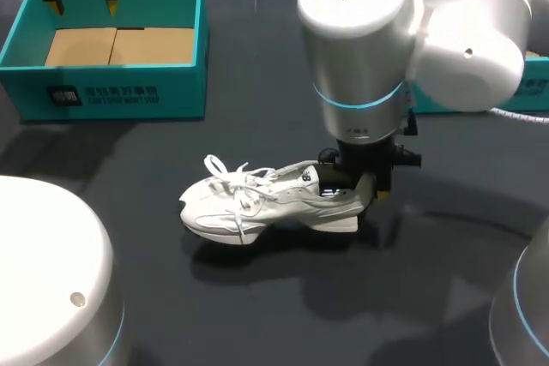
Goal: Take the shoe out of the shoebox, open the shoe tongue, remove and reinsert the insole, then place the shoe into the shoebox
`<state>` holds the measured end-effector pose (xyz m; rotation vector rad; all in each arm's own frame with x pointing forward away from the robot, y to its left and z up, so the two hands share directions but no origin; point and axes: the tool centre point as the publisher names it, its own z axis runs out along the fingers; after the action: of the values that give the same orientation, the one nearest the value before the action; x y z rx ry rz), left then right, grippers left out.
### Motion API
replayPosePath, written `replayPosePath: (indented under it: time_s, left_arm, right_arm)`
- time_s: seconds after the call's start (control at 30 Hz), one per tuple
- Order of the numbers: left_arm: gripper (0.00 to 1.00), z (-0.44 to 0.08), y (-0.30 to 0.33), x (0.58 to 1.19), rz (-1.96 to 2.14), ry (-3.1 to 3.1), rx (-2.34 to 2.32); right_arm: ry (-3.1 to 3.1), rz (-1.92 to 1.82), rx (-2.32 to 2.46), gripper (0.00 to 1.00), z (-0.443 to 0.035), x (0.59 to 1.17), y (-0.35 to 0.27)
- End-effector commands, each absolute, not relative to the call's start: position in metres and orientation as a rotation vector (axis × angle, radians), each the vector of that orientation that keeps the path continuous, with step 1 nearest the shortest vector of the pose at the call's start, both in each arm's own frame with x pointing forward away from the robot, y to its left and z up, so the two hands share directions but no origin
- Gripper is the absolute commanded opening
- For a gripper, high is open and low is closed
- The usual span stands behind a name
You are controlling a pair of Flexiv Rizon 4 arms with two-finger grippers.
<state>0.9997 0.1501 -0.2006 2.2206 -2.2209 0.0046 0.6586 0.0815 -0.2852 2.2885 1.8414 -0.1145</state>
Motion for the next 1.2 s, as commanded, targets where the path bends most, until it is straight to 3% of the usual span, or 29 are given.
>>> replayPosePath:
  time_s: [0.03, 1.2]
  left_arm:
    - [1.00, -0.200, 0.150, 1.000, 0.003, -2.221, 2.221]
    - [1.00, -0.200, 0.150, 1.000, 0.003, -2.221, 2.221]
  right_arm:
    - [1.616, -0.235, 2.384, 0.00, -0.307, 0.666, 0.104]
    - [1.415, -0.458, 2.414, 0.00, -0.359, 0.682, 0.079]
